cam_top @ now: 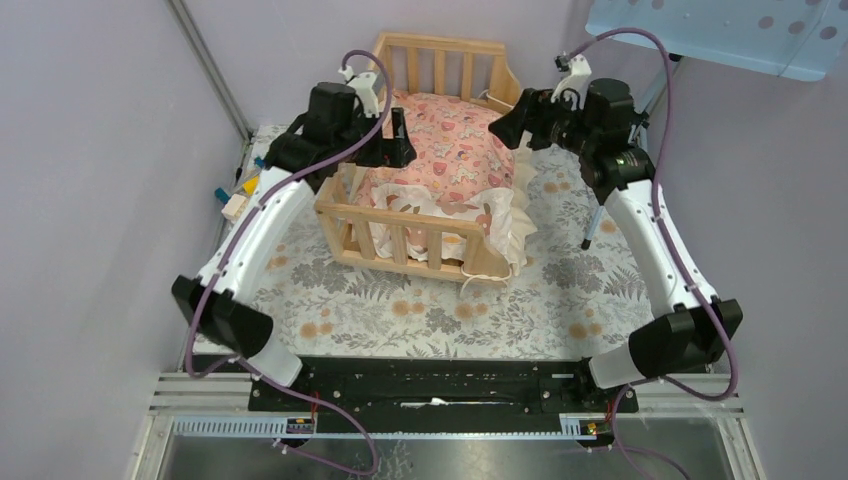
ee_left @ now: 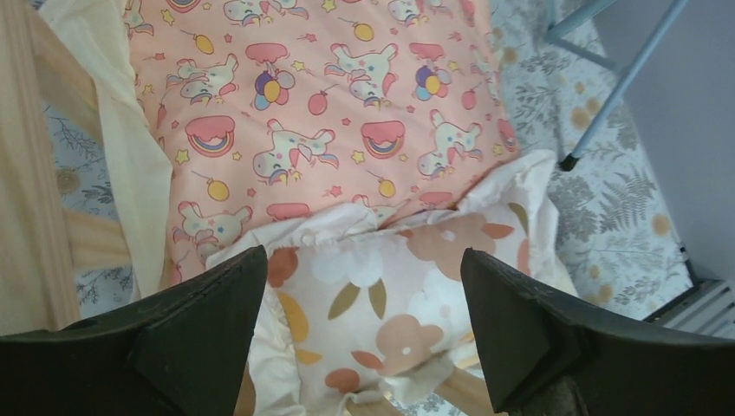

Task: Set up the pet bed
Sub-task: Adjust the pillow on the mattress.

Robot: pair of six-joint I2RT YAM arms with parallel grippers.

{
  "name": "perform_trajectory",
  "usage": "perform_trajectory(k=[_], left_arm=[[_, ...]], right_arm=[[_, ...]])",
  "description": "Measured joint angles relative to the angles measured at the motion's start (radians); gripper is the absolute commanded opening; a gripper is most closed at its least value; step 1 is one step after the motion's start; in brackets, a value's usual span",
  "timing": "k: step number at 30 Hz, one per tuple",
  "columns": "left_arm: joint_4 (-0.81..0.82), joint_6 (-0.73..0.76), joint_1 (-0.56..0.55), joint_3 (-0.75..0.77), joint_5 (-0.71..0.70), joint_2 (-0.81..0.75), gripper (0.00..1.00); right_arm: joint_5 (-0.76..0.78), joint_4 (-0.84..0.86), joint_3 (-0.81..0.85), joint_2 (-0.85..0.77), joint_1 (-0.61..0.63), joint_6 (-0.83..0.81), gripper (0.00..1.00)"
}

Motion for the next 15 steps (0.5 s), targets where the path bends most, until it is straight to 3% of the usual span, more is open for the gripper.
perform_trajectory(k=[6,15], left_arm=[[-0.089,0.036,0.000,0.057,0.004,0.151,0.89],[-0.122,0.041,0.000,-0.059,0.060,0.179,0.89]], right_arm=[[0.112,-0.327,-0.003,0.113,0.071,0.127,0.86],[0.181,-0.460,-0.114,0.159,0.214,0.222,0.92]])
